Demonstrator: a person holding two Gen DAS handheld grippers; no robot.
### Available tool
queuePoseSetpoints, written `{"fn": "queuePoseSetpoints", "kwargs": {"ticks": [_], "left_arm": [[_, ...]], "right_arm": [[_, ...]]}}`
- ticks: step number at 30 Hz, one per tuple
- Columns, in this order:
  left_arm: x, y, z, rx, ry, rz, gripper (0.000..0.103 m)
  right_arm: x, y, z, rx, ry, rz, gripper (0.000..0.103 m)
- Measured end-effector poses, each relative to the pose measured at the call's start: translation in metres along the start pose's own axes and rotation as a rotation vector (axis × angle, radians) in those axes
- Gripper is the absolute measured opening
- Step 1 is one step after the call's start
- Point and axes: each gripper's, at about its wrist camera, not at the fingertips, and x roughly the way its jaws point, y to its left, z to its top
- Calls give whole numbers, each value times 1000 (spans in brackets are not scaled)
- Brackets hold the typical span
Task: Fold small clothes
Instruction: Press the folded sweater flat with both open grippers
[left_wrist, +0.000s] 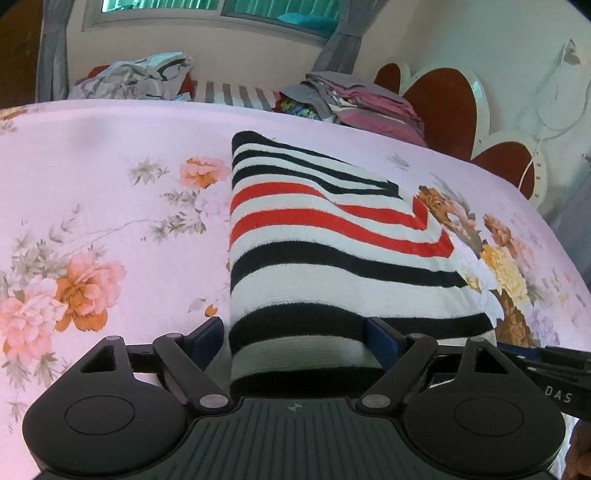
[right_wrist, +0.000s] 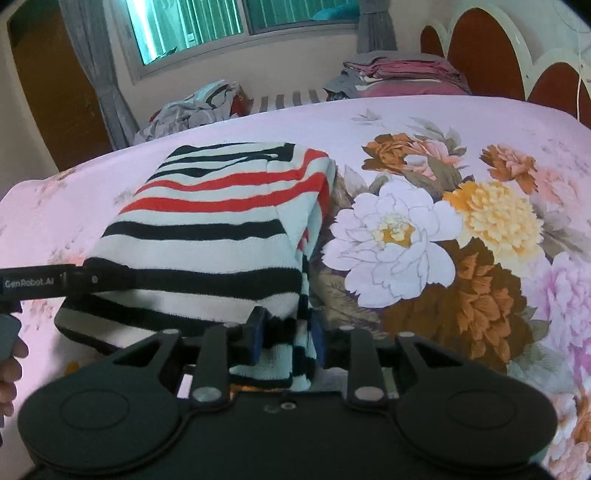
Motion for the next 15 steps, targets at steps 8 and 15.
{"fn": "queuePoseSetpoints", "kwargs": {"ticks": [8,15], "left_arm": [[-6,-1,10,-15,23,3,83],[-4,-4,28,-13,14,2,85]], "right_arm": [[-15,-12,14,50,-7,46,49],[-2,-28,39,122,0,105,63]]}}
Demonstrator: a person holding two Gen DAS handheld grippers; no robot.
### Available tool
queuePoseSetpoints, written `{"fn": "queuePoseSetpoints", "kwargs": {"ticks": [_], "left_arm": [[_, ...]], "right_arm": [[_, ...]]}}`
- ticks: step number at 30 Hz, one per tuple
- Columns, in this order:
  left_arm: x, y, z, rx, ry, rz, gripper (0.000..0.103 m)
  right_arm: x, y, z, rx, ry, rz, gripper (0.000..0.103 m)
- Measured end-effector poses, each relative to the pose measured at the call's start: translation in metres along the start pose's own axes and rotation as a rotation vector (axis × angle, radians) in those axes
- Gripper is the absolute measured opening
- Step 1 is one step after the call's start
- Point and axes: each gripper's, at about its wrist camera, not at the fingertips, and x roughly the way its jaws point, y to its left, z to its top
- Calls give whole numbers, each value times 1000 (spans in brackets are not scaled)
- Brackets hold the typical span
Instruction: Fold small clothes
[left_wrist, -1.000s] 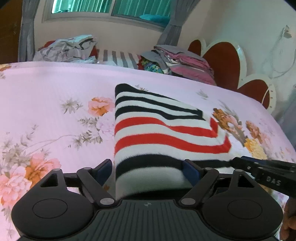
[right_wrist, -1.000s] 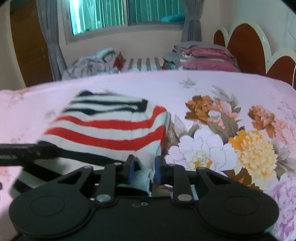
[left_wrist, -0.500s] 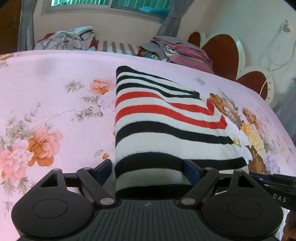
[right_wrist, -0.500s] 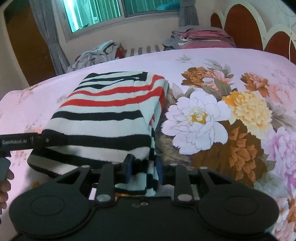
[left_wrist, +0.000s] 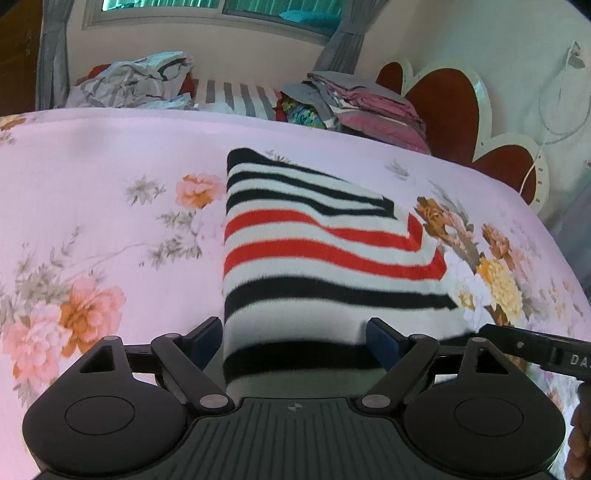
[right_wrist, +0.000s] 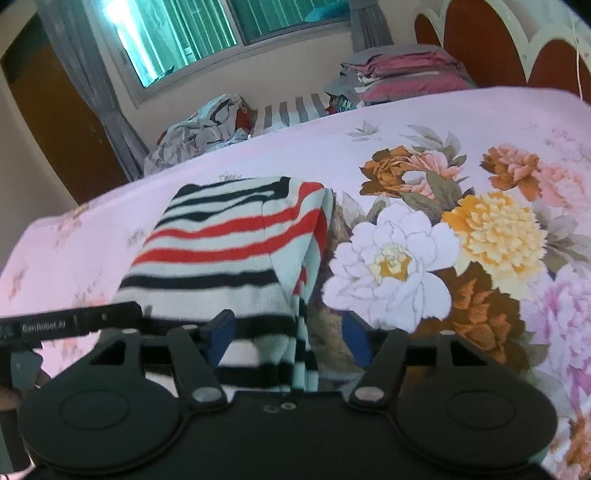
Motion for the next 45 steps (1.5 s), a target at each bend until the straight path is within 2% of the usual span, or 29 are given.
{"fn": "queuePoseSetpoints", "kwargs": {"ticks": [8,12,16,19,24,26,29,33,37,45], "left_arm": [[22,3,16,-14,2,14,86],[40,8,19,-45,30,-16,88],[57,15,18,-105,64,-74,92],[66,20,16,-142,77,-115,92],[71,17,17,-132,77,-119,92],[69,16,19,-129,72,-115,82],[63,12,20,-113,55,-97,71],[56,9,23,-99,43,-80,65],[48,-1,26,-41,23,-55,58],[27,-12,30,1,-18,-55,50]], "right_arm": [[39,-15,19,94,74,77,73],[62,-31,26,191,94,107,74],[82,-40,27,246,115,194,75],[92,-41,29,242,107,230,74],[100,-29,33,184,109,230,59],[100,-28,33,182,107,232,48],[95,-25,35,175,90,230,40],[96,-26,34,178,85,221,39],[89,-22,35,169,73,220,35],[71,-15,40,188,32,285,33]]}}
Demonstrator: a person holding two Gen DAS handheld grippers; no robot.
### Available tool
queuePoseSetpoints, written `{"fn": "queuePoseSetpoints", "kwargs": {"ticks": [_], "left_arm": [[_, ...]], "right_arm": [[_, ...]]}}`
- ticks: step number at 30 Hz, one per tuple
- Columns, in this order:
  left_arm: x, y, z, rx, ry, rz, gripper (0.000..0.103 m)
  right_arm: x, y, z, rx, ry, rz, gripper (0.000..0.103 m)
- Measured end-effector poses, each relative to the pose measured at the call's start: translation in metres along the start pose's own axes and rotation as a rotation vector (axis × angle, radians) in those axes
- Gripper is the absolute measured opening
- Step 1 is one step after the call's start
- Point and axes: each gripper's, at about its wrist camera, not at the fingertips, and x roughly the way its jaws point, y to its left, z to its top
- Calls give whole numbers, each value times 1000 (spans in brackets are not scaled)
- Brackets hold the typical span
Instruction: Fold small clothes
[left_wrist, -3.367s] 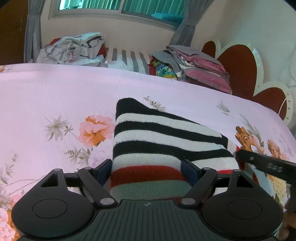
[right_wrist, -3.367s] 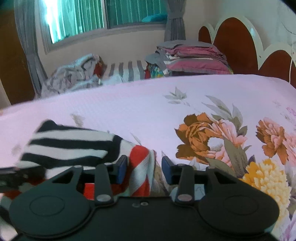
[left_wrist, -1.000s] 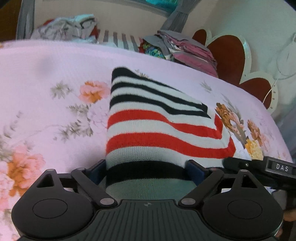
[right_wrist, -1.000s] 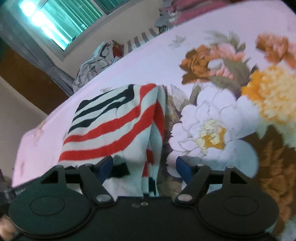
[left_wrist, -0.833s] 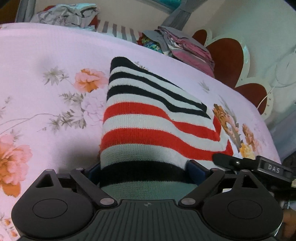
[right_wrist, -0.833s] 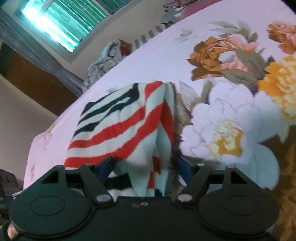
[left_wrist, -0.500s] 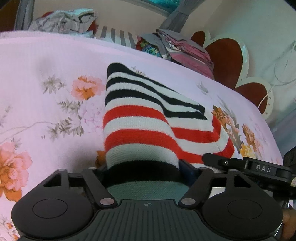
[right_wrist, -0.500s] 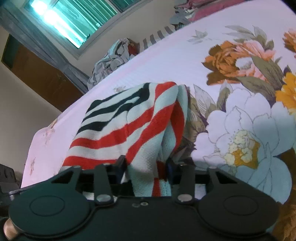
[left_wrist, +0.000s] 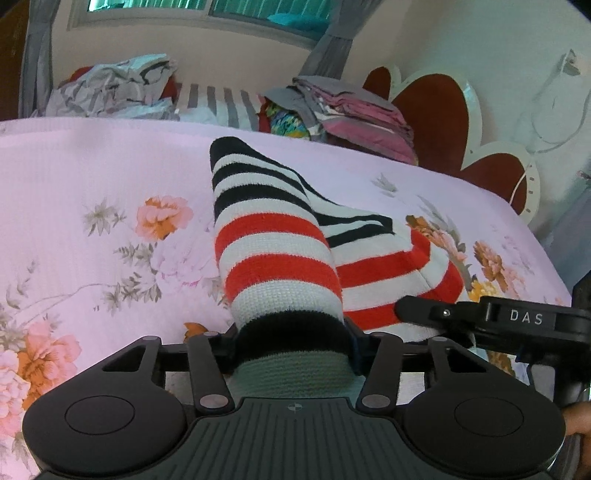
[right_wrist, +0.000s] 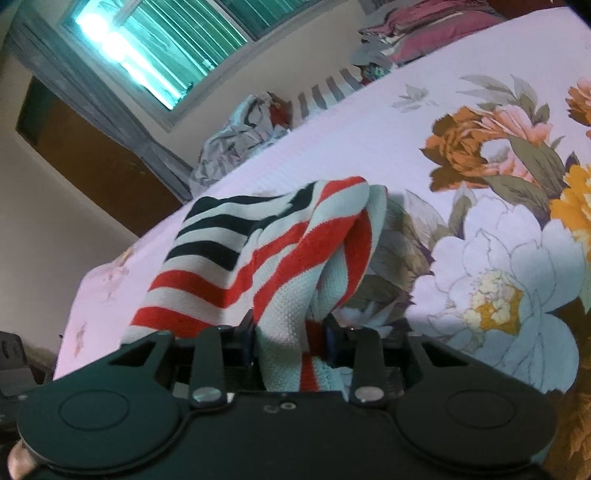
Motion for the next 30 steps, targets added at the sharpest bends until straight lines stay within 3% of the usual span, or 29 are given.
{"fn": "queuePoseSetpoints", "kwargs": {"ticks": [6,12,23,30], "left_arm": [[-26,6,1,-2,-22,-18,49],[-66,45,4,-24,-59,-24,49],[-139,193,1,-40,-96,-55,49],[-159,278,5,-63,-109,-17,49]], "right_arm": [[-6,27,-2,-26,-10,37,33],[1,75,-14,-48,-21,64,33],[57,204,-71,-51,-52,60,33],[119,271,-93,-67,-35,81,33]]}}
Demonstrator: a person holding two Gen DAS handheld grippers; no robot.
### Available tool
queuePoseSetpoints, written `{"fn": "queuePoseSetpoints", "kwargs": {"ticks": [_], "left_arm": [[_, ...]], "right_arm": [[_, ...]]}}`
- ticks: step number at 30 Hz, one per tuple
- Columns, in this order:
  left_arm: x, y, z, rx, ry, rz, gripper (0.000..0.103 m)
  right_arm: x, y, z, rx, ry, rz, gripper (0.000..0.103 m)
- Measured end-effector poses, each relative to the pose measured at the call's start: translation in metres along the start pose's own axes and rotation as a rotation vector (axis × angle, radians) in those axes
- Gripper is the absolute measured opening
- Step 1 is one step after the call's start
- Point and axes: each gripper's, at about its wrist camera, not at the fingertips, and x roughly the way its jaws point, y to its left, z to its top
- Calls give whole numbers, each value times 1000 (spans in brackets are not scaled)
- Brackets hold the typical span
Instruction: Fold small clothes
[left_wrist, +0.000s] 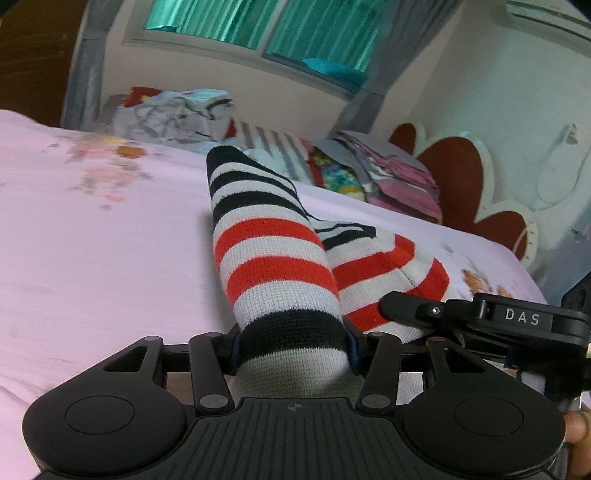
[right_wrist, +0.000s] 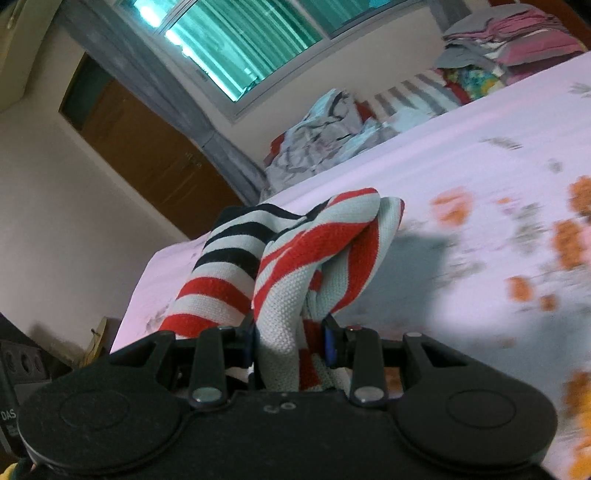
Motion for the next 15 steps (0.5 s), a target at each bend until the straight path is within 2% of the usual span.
{"fn": "queuePoseSetpoints", "kwargs": {"ticks": [7,15], "left_arm": [[5,62,8,-28,-2,30,49],[26,104,9,-26,-3,40,49]], "right_arm": [[53,28,-11,-17,22,12,33],[90,37,-16,-58,45,-27,32]]}}
